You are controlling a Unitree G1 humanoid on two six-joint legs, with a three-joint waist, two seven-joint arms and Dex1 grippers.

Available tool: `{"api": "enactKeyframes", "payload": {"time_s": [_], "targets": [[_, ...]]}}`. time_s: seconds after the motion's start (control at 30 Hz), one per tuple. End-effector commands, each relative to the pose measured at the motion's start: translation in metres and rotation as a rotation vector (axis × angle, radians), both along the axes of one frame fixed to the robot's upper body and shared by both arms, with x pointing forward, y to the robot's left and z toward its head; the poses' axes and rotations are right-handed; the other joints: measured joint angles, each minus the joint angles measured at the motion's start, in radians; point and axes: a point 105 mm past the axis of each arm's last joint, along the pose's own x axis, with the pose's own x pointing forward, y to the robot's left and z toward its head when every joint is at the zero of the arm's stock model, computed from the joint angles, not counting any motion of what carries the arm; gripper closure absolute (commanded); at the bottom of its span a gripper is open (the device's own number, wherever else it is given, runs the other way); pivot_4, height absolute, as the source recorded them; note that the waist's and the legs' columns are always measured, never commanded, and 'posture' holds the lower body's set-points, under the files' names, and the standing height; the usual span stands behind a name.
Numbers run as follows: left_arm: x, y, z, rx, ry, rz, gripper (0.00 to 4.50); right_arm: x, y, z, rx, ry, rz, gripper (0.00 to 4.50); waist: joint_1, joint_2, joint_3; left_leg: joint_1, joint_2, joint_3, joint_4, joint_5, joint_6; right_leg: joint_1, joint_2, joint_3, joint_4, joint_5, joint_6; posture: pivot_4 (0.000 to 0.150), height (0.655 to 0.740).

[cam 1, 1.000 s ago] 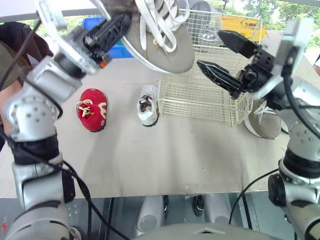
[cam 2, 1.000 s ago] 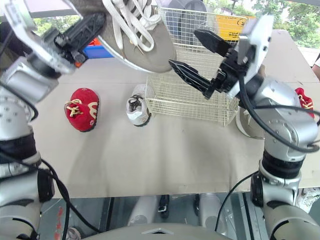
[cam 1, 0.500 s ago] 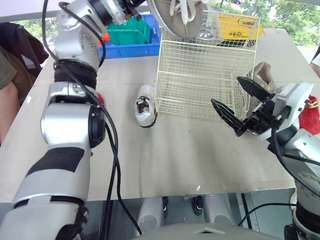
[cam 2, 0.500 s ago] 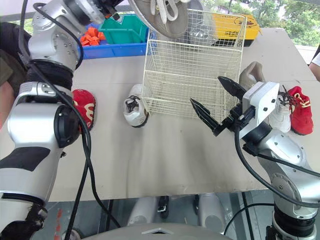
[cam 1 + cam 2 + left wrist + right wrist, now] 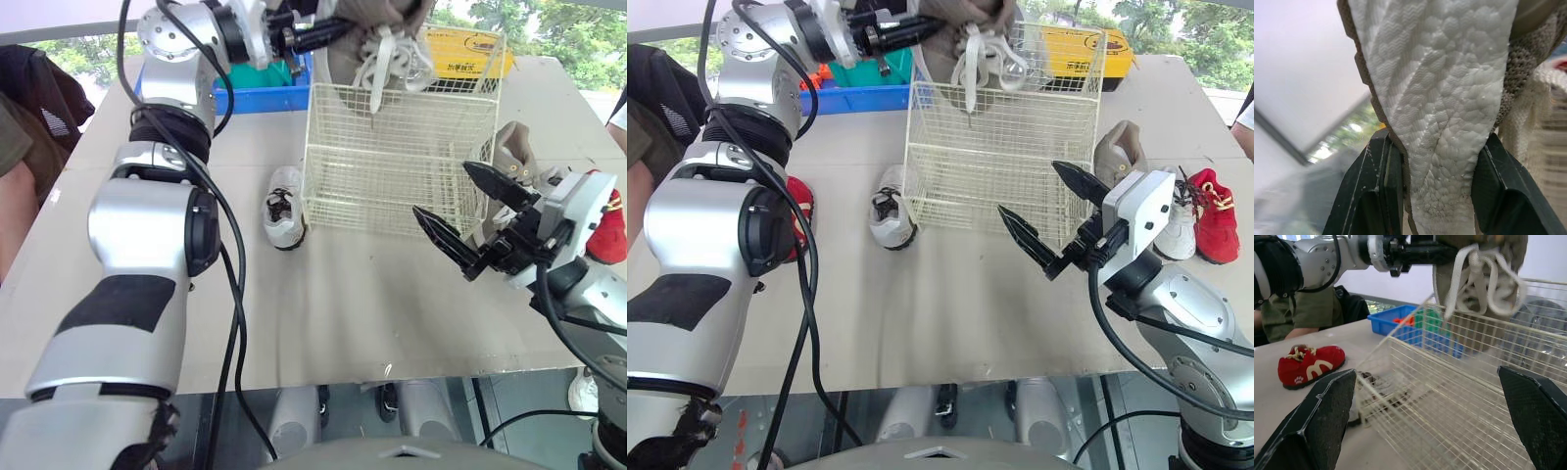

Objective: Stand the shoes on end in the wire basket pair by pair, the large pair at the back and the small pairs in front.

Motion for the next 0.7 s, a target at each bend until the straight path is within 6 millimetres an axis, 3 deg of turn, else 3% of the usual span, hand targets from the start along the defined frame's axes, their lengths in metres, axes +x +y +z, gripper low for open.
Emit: {"api": "enactKeyframes", "payload": {"time_s": [0.03,0.43,0.47,0.57,0.7], "targets": [[-0.005,0.002,-0.003,0.075,0.059,-0.043,3.06,-0.010,0.003,0.009,-0.003,-0.053,0.017,0.00,-0.002,0.000,0.000,0.000,0.000,0.000,0.000,0.000,0.000,0.000,0.000,0.000,0.000,0.000,0.000,0.150,0.7400],[0.004,0.031,-0.013,0.087,0.121,0.090,3.06,-0.012,0.000,0.004,-0.028,-0.030,-0.006,0.00,-0.003,0.000,0.000,0.000,0.000,-0.006,0.001,-0.001,0.001,0.000,0.000,0.000,0.002,-0.001,0.001,0.150,0.7400],[0.005,0.032,-0.013,0.086,0.118,0.097,2.07,-0.011,-0.001,0.004,-0.033,-0.029,-0.010,0.00,-0.004,0.000,0.000,0.001,0.000,-0.006,0.001,-0.001,0.001,0.000,0.000,0.000,0.003,-0.001,0.001,0.150,0.7400],[0.001,0.036,-0.004,0.035,0.136,0.074,1.07,-0.009,-0.004,0.006,-0.040,-0.039,-0.021,0.00,-0.006,0.000,0.000,0.001,0.000,-0.006,0.002,-0.001,0.001,0.000,0.000,0.001,0.003,-0.001,0.001,0.150,0.7400],[-0.009,0.048,0.012,-0.019,0.136,0.037,0.99,-0.008,-0.005,0.010,-0.036,-0.055,-0.026,0.00,-0.011,0.000,0.000,0.002,0.000,-0.006,0.002,-0.001,0.001,0.000,0.000,0.001,0.004,-0.001,0.001,0.150,0.7400]]}}
